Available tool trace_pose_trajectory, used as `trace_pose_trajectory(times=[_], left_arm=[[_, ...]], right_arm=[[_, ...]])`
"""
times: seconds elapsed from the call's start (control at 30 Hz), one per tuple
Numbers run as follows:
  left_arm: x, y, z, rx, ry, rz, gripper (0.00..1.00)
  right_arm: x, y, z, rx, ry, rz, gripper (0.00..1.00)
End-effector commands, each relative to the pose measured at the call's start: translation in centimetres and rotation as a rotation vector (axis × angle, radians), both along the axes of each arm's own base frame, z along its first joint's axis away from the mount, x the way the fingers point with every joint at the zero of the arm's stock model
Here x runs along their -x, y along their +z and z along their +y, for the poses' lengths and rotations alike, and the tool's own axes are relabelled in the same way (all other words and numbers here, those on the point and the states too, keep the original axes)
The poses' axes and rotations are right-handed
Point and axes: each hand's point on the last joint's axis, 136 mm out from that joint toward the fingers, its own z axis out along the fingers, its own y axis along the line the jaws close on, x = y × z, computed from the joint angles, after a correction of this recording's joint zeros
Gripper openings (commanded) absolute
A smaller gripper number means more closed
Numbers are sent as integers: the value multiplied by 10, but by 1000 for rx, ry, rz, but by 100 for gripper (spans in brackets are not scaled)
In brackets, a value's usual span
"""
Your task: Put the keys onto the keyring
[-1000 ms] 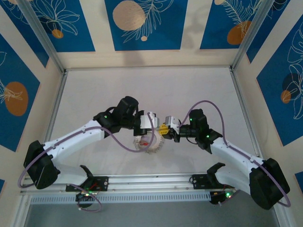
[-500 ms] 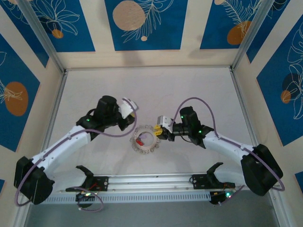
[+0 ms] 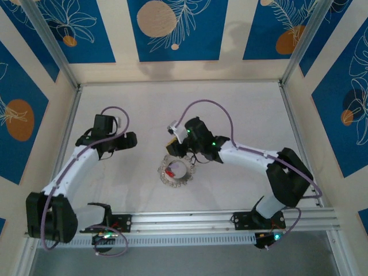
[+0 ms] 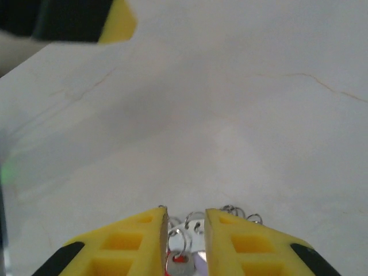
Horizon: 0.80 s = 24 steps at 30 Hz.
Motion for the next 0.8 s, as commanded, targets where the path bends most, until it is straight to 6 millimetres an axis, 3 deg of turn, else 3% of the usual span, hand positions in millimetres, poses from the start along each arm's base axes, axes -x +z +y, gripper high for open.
trace_pose_trajectory(times=[0.0, 0.23, 0.4, 0.77], left_arm=[[5, -18, 1, 141, 82, 100, 91], [-1, -27, 17, 195, 147, 181, 94], [0, -30, 19, 204, 171, 193, 94], [7, -35, 13, 247, 173, 210, 95]], right_arm=[[2, -37, -12, 144, -266, 273, 26], [13, -67, 4, 410, -368, 452, 29], [14, -85, 15, 595, -413, 464, 29], [20, -115, 28, 790, -451, 480, 28]])
